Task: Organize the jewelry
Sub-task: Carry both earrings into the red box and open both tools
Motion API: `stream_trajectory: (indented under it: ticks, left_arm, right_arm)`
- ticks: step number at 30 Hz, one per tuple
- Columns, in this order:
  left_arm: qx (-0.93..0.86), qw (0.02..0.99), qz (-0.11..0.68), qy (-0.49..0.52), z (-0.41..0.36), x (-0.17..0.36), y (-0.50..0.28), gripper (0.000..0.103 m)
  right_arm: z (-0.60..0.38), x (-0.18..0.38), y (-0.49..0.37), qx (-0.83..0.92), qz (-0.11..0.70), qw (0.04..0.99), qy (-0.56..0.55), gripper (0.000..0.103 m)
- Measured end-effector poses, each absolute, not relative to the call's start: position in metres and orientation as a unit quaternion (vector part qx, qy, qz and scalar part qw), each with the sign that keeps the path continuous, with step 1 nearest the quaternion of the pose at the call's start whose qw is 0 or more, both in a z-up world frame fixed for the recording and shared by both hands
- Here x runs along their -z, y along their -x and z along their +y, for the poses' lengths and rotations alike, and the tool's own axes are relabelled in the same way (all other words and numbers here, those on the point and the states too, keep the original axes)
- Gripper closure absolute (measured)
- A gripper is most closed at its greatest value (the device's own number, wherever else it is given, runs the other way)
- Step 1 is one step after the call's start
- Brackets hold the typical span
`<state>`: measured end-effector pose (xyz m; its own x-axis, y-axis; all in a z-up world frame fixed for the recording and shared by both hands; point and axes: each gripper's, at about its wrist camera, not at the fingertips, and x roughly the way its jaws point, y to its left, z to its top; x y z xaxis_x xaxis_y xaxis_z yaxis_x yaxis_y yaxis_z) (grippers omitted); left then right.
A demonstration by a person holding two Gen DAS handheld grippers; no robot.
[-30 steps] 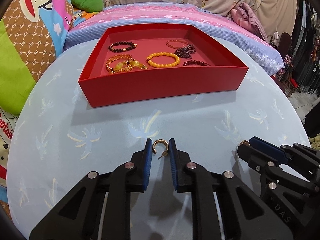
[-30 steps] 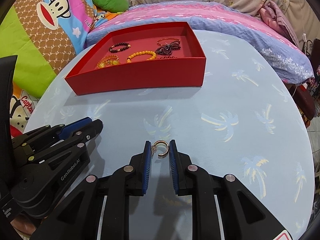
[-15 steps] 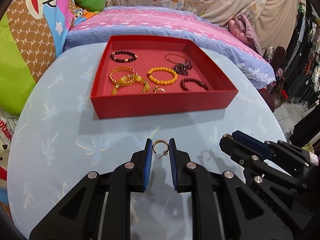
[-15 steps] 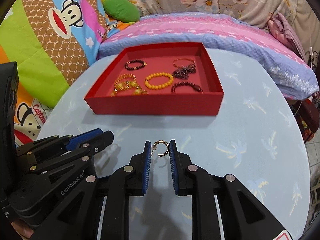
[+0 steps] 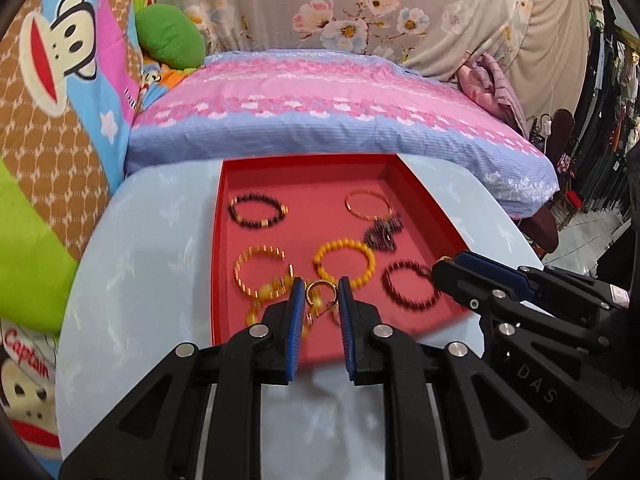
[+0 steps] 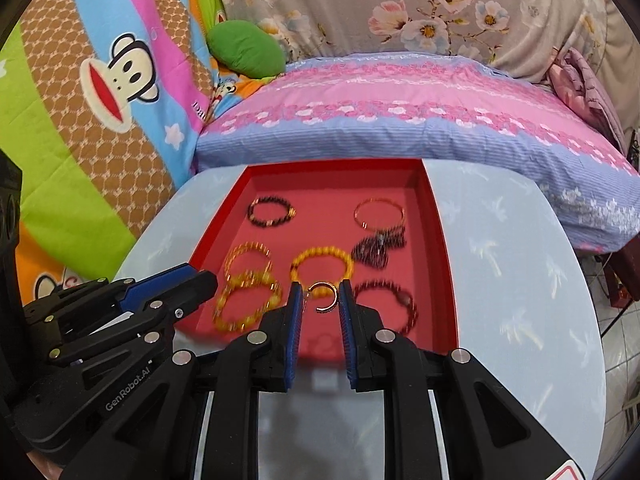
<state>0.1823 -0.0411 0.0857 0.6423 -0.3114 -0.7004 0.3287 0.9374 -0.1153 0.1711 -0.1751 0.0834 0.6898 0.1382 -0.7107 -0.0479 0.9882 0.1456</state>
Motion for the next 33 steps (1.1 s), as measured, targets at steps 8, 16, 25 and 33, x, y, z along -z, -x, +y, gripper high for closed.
stream_trajectory:
  ticks: [8,16,25,33]
  left_arm:
    - [0.167,0.905,0.391,-0.014,-0.052,-0.079,-0.247,0.086]
    - [0.147,0.897,0.417,-0.016,-0.060,-0.062,-0.297,0.086]
    - [0.143,0.891,0.430,-0.021,-0.063,-0.047,-0.316,0.086]
    - [0.140,0.890,0.433,-0.019,-0.062,-0.044,-0.319,0.081]
  right_arm:
    - [-0.178,-0.080,-0.239,-0.042,0.398,0.915,-0.044,0.086]
    - [-0.181,-0.061,-0.288,-0.039,0.417,0.907,-0.045,0.086]
    - [-0.184,-0.044,-0.306,-0.040,0.439,0.896,-0.051,0.086]
    - [-0.182,-0.042,-0.309,-0.038,0.442,0.895,-0.045,0.085]
